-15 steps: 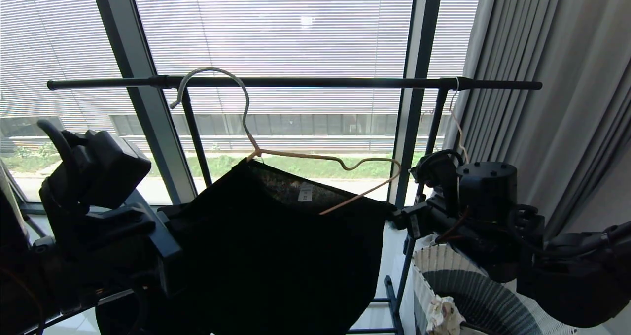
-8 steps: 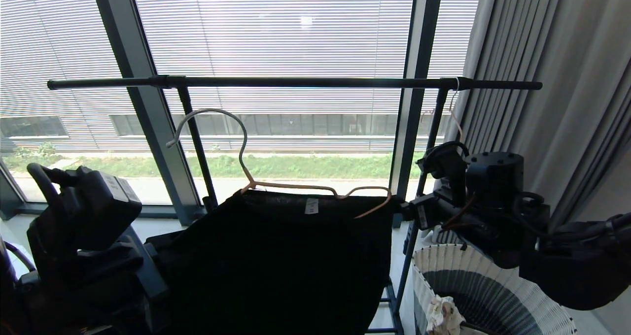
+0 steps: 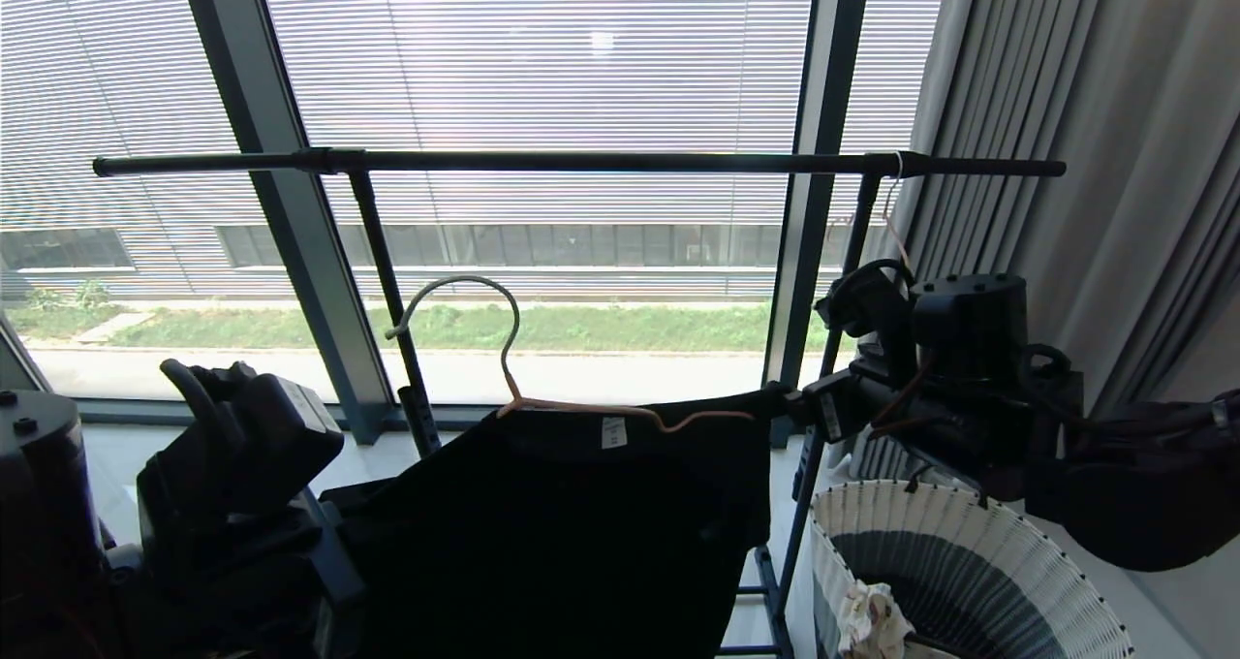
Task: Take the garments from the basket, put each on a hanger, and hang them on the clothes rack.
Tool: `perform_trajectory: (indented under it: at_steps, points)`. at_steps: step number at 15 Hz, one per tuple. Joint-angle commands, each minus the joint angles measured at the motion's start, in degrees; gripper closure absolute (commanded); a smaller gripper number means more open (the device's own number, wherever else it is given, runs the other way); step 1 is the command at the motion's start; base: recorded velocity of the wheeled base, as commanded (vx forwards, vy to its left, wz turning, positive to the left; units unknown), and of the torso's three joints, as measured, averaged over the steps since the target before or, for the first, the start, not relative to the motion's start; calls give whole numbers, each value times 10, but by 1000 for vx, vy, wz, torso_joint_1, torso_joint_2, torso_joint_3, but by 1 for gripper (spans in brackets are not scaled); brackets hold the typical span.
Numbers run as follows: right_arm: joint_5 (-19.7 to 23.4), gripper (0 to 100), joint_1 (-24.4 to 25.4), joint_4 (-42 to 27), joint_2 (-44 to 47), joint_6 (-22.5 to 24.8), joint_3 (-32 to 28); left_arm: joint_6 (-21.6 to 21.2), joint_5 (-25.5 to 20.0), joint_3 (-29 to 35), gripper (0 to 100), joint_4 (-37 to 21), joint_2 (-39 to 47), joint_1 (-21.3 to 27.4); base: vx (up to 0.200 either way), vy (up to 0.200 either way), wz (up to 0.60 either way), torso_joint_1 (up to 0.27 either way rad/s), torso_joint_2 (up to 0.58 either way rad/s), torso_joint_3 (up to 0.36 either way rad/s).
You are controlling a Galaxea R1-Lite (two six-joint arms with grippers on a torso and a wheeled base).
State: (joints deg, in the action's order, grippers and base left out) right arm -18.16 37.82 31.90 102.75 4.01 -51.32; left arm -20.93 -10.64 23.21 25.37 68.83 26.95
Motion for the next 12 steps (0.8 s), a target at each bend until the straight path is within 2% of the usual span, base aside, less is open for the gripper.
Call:
perform_trajectory:
  at_steps: [1,5,6,12]
  points:
    - [10,0,-3,-26,-15,0,-33,1,0,3,100,1,50,-1,0,0,0,0,0,0]
    - [29,0,-3,-98,-37,0,-75,1,3,14,100,3,76,-1,0,0,0,0,0,0]
    - [45,0,-3,-127,-51,1,-86,2,4,18,100,3,82,-1,0,0,0,0,0,0]
    - [93,0,-3,-227,-91,17,-94,6,4,40,100,7,122,6,0,0,0,0,0,0]
